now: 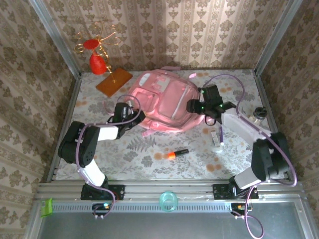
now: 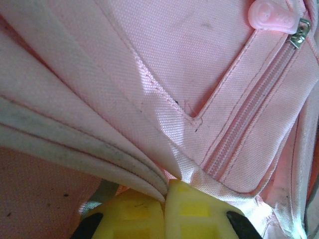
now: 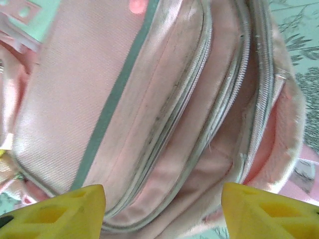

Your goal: Pack books, pencil case, and school supplies into a backpack

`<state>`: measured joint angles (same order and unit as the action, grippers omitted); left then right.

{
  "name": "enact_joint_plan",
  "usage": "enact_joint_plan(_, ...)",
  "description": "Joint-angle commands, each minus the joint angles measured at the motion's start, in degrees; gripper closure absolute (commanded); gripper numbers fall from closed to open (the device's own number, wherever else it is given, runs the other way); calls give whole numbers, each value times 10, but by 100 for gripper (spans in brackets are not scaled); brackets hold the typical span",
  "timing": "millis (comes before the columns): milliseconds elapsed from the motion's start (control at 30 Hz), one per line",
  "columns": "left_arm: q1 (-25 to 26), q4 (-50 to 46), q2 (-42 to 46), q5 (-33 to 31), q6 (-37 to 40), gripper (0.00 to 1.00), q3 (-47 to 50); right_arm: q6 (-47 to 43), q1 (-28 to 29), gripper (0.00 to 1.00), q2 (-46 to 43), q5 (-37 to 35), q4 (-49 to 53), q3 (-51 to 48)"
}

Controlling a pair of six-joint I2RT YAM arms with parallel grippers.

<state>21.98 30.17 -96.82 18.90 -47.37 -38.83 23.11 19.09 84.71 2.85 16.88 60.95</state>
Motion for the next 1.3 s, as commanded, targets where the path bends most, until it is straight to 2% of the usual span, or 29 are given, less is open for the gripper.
enact_joint_plan(0, 19, 20, 26, 1, -12, 100, 21, 24, 36, 34, -46, -36, 38, -26)
enact_joint_plan(133, 32, 51, 49, -6, -60, 100, 44, 94, 116, 32, -63, -8, 11, -41)
enact_joint_plan(267, 38, 75, 64, -16, -107, 100, 60, 167, 203, 32, -6, 5, -43, -29)
enact_joint_plan(400, 58, 101, 73, -15, -145, 100, 74, 207, 251, 37, 56, 12, -68, 7)
enact_joint_plan(533, 60, 96, 91, -15, -149, 100, 77, 265, 262, 47, 106, 55, -158, 1)
enact_joint_plan(667, 61, 79, 105, -21, -136, 100, 77, 295, 263, 52, 157, 79, -196, 17)
enact_joint_plan(833, 61, 68, 114, -23, -126, 100, 75, 300, 262, 54, 192, 80, -207, 39)
enact_joint_plan(967, 61, 64, 116, -24, -122, 100, 77, 306, 254, 58, 199, 52, -210, 40)
enact_joint_plan(1267, 61, 61, 116, -23, -116, 100, 76, 324, 235, 64, 217, 59, -233, 48)
